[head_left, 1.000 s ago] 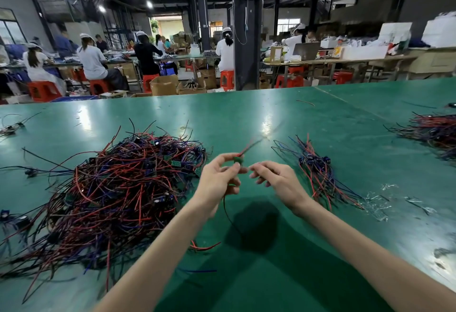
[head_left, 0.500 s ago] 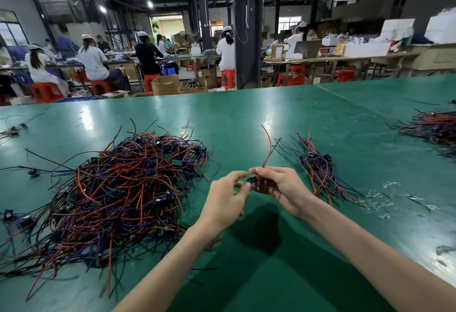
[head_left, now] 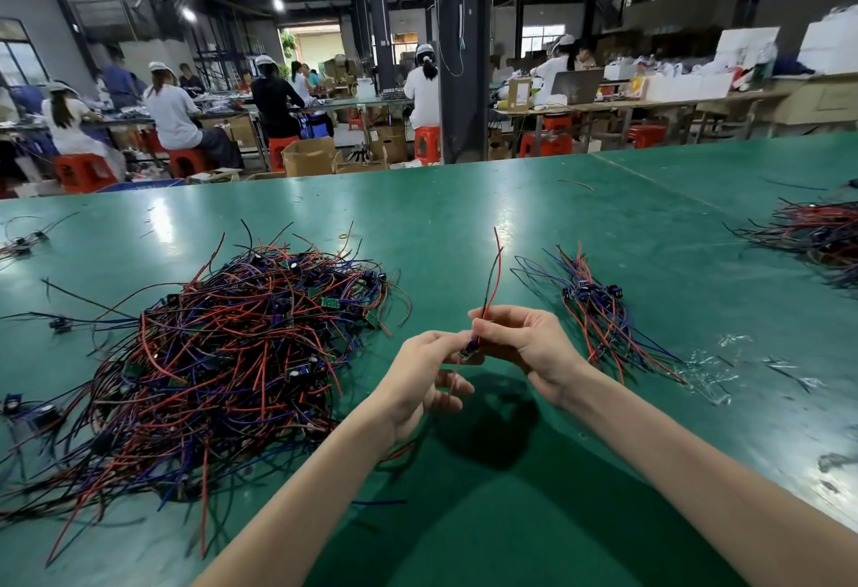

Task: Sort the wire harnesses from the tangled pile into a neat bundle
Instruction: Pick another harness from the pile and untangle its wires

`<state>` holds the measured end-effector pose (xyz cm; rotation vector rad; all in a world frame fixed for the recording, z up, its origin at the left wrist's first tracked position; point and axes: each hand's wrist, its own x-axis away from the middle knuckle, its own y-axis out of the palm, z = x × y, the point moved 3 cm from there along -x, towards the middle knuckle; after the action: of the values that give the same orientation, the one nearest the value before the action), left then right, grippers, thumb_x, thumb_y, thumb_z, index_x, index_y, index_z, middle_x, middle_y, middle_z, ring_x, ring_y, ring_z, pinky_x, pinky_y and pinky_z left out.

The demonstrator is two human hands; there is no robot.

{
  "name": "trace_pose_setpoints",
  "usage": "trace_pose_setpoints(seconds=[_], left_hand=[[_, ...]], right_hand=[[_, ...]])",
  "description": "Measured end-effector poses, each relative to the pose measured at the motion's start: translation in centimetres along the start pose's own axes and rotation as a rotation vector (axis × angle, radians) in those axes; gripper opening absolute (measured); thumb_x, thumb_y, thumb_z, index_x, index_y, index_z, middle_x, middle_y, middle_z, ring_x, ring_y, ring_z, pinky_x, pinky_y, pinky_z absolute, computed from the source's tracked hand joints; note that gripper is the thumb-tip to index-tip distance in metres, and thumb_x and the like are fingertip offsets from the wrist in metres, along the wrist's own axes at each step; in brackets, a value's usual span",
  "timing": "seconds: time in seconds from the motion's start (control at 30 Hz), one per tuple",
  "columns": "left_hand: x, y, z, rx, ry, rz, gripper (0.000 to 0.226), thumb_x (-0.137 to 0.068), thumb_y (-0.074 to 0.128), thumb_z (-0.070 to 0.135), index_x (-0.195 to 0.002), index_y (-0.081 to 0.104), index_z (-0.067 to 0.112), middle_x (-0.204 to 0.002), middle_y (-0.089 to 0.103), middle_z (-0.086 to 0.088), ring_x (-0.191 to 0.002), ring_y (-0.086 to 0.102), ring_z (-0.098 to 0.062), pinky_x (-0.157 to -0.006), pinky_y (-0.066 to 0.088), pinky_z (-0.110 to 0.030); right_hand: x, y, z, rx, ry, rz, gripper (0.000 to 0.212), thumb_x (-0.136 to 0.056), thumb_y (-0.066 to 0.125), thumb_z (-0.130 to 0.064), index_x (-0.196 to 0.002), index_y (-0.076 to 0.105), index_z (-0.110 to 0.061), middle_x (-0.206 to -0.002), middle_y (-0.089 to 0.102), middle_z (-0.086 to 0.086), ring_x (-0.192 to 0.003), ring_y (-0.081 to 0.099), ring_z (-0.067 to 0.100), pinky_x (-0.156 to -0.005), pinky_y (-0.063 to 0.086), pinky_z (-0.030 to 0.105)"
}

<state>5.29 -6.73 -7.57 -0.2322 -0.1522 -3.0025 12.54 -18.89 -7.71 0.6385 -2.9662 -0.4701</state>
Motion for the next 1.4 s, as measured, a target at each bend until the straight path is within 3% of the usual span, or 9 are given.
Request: trace_pose_setpoints(seconds=[0.17,0.3,0.53,0.73,0.83,0.93,1.03,1.2,1.4], left_hand=[[-0.2,-0.1,-0.7,-0.049,0.051,0.101,0.013,-0.094,0.057,0.020,-0.090,0.056,0.007,-0.078,0.069,-0.002,-0.039,0.050,-0.007,-0.036,0.035,-0.018],[-0.2,0.0,-0.9,-0.025,0.045,0.086,0.010,-0.094,0.056,0.015,-0.089,0.056,0.007,-0.079,0.066,-0.004,-0.042,0.052,-0.007,-0.037,0.039,-0.019],[-0.1,0.5,-1.0,0.044,0.130,0.097,0.012,-0.096,0.052,0.008,-0.099,0.057,-0.002,-0.085,0.060,-0.010,-0.049,0.058,-0.006,-0.046,0.051,-0.023],[-0.2,0.8,-1.4,0.072,0.119,0.122,0.019,-0.095,0.053,0.008,-0.106,0.054,-0.007,-0.081,0.063,-0.007,-0.047,0.058,-0.007,-0.046,0.051,-0.022],[-0.5,0.8,-1.7,0.037,0.095,0.146,0.011,-0.095,0.053,0.010,-0.098,0.055,0.000,-0.083,0.061,-0.009,-0.045,0.054,-0.006,-0.041,0.045,-0.021],[-0.6,0.6,-2.0,0.021,0.076,0.175,0.007,-0.094,0.054,0.011,-0.089,0.053,0.005,-0.081,0.059,-0.011,-0.041,0.046,-0.008,-0.036,0.036,-0.020],[-0.6,0.6,-2.0,0.060,0.076,0.173,0.009,-0.092,0.057,0.012,-0.089,0.053,0.005,-0.077,0.058,-0.010,-0.039,0.046,-0.007,-0.034,0.033,-0.019],[-0.6,0.6,-1.8,0.078,0.073,0.148,0.008,-0.092,0.051,0.004,-0.088,0.058,0.006,-0.075,0.056,-0.009,-0.040,0.047,-0.007,-0.036,0.036,-0.019],[-0.6,0.7,-1.9,0.052,0.054,0.109,0.022,-0.091,0.046,0.002,-0.080,0.064,0.007,-0.069,0.052,-0.008,-0.040,0.046,-0.010,-0.039,0.041,-0.021]], right_hand=[[0.3,0.5,0.3,0.136,-0.059,-0.026,0.016,-0.077,0.068,0.008,-0.091,0.069,0.000,-0.068,0.068,0.007,-0.059,0.065,0.012,-0.070,0.057,0.021],[0.3,0.5,0.5,0.157,-0.055,-0.010,0.015,-0.077,0.069,0.006,-0.091,0.069,-0.001,-0.072,0.066,0.010,-0.062,0.063,0.013,-0.072,0.056,0.023],[0.4,0.4,0.3,0.348,-0.038,0.007,0.006,-0.076,0.075,-0.008,-0.080,0.071,-0.006,-0.068,0.068,0.002,-0.064,0.059,0.011,-0.066,0.046,0.024],[0.4,0.4,0.5,0.425,-0.092,0.007,0.006,-0.076,0.074,-0.003,-0.079,0.073,-0.008,-0.068,0.069,0.009,-0.065,0.060,0.014,-0.071,0.047,0.028],[0.3,0.3,0.6,0.405,-0.087,-0.008,0.009,-0.076,0.073,0.000,-0.080,0.073,-0.008,-0.068,0.070,0.006,-0.065,0.061,0.014,-0.074,0.050,0.026],[0.3,0.4,0.7,0.389,-0.083,-0.042,0.009,-0.077,0.072,0.004,-0.084,0.072,-0.002,-0.061,0.068,0.001,-0.056,0.060,0.007,-0.064,0.049,0.016],[0.4,0.5,0.7,0.331,-0.068,-0.054,0.008,-0.077,0.070,0.006,-0.082,0.071,0.000,-0.062,0.066,0.007,-0.053,0.059,0.009,-0.060,0.049,0.015],[0.1,0.2,0.5,0.280,-0.019,-0.014,0.007,-0.076,0.073,-0.001,-0.073,0.069,-0.007,-0.067,0.067,0.004,-0.059,0.061,0.008,-0.060,0.045,0.015],[-0.6,-0.9,-0.3,0.210,0.009,0.071,0.009,-0.080,0.070,-0.003,-0.074,0.067,-0.009,-0.056,0.066,-0.004,-0.054,0.061,0.003,-0.058,0.044,0.015]])
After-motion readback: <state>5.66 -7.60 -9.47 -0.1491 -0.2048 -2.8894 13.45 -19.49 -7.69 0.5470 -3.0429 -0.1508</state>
